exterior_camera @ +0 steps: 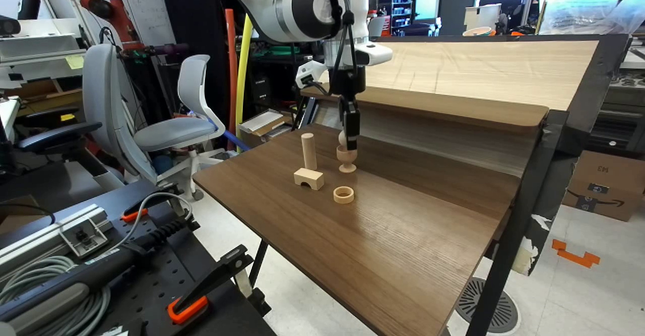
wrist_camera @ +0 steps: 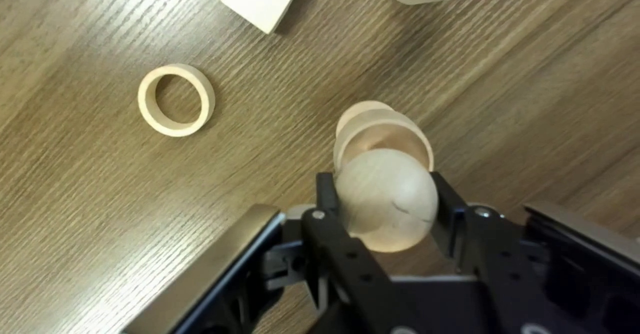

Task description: Place the wooden sphere in the wooden cup

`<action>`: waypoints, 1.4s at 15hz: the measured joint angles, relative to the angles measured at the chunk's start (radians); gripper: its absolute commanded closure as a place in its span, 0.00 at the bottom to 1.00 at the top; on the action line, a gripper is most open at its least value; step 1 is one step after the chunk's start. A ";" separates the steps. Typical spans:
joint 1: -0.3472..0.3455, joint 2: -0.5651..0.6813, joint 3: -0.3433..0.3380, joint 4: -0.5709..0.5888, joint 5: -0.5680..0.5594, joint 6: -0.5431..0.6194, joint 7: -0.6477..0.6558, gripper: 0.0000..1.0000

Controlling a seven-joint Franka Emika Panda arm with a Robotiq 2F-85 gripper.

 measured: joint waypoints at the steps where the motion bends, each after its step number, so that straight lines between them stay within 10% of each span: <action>1: 0.001 0.002 0.000 0.004 0.000 0.000 0.000 0.22; 5: 0.005 0.009 0.000 0.015 0.000 -0.001 0.000 0.00; 21: -0.010 -0.093 -0.024 -0.020 -0.079 0.013 -0.211 0.00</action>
